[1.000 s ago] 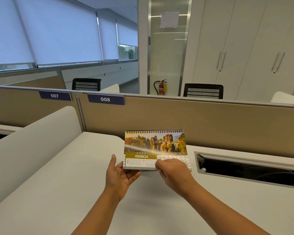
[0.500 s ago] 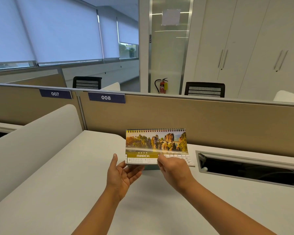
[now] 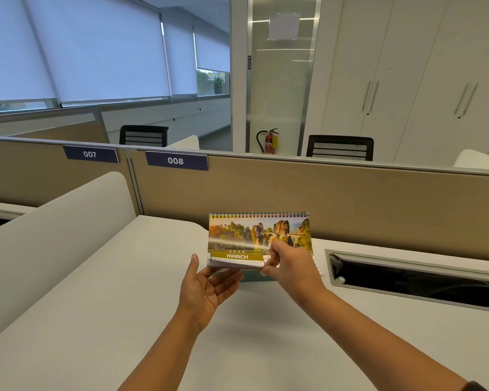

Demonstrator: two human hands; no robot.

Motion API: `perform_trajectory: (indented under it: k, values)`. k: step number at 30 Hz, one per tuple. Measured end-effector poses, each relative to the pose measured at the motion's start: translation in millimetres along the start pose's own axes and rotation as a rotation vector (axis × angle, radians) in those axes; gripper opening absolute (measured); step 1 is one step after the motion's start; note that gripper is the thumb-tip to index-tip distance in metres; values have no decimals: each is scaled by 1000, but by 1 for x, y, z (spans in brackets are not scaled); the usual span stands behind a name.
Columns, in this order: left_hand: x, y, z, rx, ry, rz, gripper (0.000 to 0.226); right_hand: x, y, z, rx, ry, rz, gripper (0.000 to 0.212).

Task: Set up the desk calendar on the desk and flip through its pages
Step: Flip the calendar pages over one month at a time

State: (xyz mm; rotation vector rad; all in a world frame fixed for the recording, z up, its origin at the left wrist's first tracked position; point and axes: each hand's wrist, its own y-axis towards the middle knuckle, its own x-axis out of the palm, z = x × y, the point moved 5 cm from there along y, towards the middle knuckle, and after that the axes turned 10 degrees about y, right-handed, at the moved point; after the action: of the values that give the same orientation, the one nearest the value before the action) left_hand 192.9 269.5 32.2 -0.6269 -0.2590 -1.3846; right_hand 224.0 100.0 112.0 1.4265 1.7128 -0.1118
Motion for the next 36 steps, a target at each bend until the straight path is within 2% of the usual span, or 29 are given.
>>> perform_trajectory:
  k: [3, 6, 9, 12, 14, 16, 18, 21, 24, 28, 31, 36]
  values:
    - [-2, -1, -3, -16, -4, 33, 56, -7, 6, -1, 32, 82, -8, 47]
    - [-5, -1, -5, -4, 25, 45, 48, -17, 12, -6, -17, -46, 18, 29]
    - [-5, 1, -5, 37, 84, 74, 23, -29, 16, -24, -263, -281, 150, 16]
    - [-6, 2, -5, 60, 121, 88, 18, -30, 8, -39, -583, -417, 269, 10]
    - [-7, 1, -5, 65, 122, 93, 17, -23, 2, -36, -710, -559, 254, 14]
    - [-8, 1, -4, 69, 109, 97, 17, -15, -3, -26, -733, -694, 200, 16]
    - [-8, 0, -3, 73, 105, 89, 17, -14, -4, -18, -656, -762, 195, 16]
    - [-8, -1, -3, 72, 110, 90, 16, -22, -8, -9, -530, -725, 340, 20]
    - [-7, -2, -5, 76, 96, 96, 15, -25, -14, -2, -340, -676, 463, 45]
    - [-8, -2, -6, 72, 87, 91, 14, -17, -11, 8, 22, -667, 371, 62]
    - [-8, -2, -7, 74, 86, 82, 15, -12, 1, 10, 206, -587, 348, 70]
    - [-9, 1, -9, 76, 81, 62, 18, 0, 42, 7, 232, -541, 218, 66]
